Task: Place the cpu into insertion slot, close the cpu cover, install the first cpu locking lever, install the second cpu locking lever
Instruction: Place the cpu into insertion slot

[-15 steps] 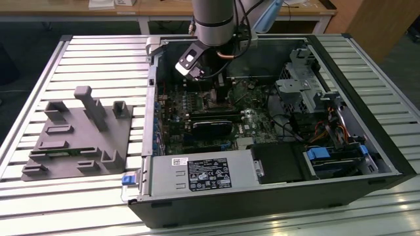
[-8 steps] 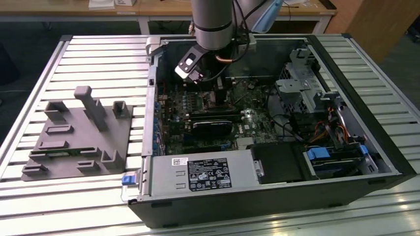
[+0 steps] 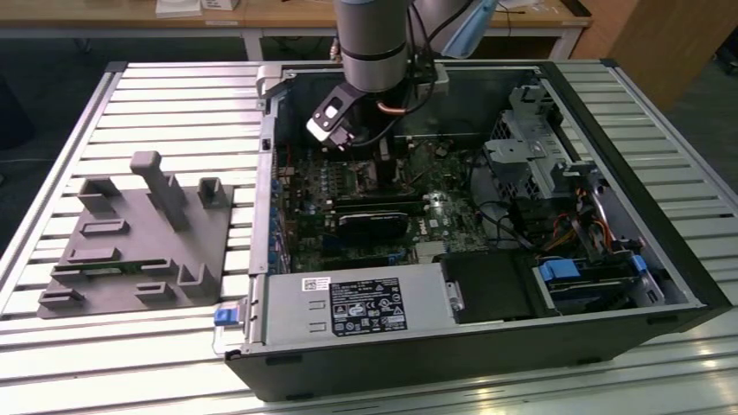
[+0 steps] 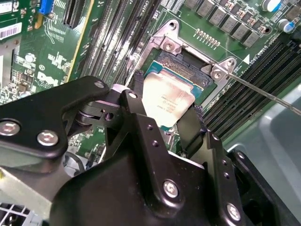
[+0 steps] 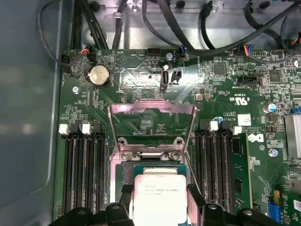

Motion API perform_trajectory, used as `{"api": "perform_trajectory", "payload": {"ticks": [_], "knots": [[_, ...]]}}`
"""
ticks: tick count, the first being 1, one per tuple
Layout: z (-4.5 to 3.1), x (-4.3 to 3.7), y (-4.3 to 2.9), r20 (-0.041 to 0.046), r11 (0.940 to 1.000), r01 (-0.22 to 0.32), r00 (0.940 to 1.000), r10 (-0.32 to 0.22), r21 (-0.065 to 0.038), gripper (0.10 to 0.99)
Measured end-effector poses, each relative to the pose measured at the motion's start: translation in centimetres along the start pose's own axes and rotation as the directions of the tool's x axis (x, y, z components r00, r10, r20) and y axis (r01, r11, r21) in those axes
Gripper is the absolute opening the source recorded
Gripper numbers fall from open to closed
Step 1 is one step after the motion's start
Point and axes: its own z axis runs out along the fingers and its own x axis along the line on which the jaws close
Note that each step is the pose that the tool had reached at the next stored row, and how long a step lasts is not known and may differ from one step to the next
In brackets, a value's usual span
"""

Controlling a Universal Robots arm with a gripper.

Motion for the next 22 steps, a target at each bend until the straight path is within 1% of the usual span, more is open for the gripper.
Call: {"api": "perform_trajectory", "payload": {"ticks": [11, 22], "knots": [[0.94, 0.37, -0.19, 0.0003, 0.9999, -0.011, 0.9999, 0.011, 0.0, 0.537], [1.35, 0.7, -0.29, -0.0009, 0.9999, -0.016, 0.9999, 0.016, 0.0, 0.537]]}}
